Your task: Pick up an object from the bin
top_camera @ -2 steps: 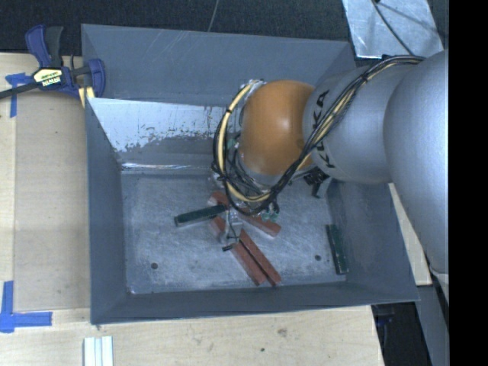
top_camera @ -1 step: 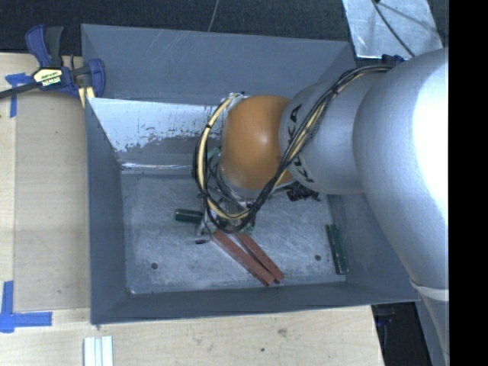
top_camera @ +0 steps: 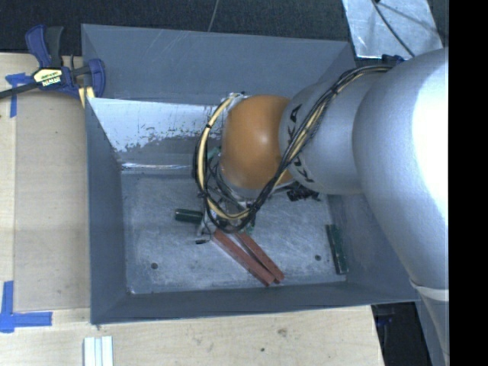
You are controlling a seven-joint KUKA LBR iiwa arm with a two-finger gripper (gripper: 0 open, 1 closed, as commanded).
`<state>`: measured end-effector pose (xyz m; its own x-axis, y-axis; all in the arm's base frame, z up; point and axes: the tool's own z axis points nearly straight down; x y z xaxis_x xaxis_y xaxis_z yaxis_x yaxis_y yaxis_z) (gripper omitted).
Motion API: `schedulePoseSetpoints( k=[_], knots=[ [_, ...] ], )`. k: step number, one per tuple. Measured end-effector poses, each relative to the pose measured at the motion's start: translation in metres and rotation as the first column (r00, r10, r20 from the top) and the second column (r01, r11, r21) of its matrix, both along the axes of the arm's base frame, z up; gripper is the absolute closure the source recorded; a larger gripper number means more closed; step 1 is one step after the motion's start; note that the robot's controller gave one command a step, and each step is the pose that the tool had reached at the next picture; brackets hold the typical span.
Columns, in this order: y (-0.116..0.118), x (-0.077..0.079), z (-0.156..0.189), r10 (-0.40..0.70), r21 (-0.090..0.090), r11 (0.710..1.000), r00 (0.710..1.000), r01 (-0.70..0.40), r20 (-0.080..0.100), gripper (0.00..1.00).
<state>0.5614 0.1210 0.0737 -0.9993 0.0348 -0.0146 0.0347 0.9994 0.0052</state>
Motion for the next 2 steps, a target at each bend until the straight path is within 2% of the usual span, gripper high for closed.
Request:
schedulePoseSetpoints(
  k=[1, 2],
  knots=[
    [-0.001, 0.018, -0.001, -0.089, -0.001, 0.996, 0.996, 0.089, -0.016, 1.0],
    [0.033, 0.017, 0.05, -0.132, -0.004, 0.991, 0.991, 0.132, -0.012, 1.0]
  ],
)
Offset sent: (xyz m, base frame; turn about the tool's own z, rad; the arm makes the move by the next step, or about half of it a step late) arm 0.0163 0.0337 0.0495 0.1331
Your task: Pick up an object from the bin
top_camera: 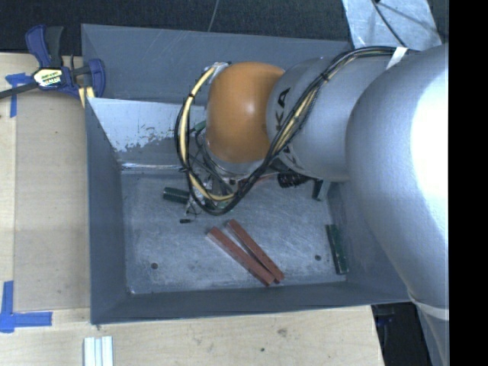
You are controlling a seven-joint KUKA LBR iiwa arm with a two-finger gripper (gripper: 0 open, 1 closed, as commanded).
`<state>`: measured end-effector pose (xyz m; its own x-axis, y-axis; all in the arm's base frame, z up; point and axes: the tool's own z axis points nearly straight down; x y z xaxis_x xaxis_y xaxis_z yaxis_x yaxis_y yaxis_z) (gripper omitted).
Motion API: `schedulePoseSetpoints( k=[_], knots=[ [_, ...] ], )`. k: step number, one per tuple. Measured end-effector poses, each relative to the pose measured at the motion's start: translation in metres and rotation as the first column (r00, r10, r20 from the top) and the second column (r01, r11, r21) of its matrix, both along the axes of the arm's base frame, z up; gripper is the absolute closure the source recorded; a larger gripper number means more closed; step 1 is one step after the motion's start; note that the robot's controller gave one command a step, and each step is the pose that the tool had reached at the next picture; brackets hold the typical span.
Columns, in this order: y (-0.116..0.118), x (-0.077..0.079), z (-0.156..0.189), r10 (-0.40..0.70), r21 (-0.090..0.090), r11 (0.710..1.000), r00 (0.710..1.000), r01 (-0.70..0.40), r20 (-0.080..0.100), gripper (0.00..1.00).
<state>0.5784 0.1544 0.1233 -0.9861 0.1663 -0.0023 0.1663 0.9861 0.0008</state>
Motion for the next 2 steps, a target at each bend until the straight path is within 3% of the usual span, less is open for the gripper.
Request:
schedulePoseSetpoints(
  k=[1, 2],
  knots=[
    [0.0, 0.0, 0.0, 0.0, 0.0, 1.0, 1.0, 0.0, 0.0, 1.0],
    [-0.011, -0.015, 0.126, -0.045, 0.0, 0.999, 0.999, 0.045, 0.0, 1.0]
  ],
)
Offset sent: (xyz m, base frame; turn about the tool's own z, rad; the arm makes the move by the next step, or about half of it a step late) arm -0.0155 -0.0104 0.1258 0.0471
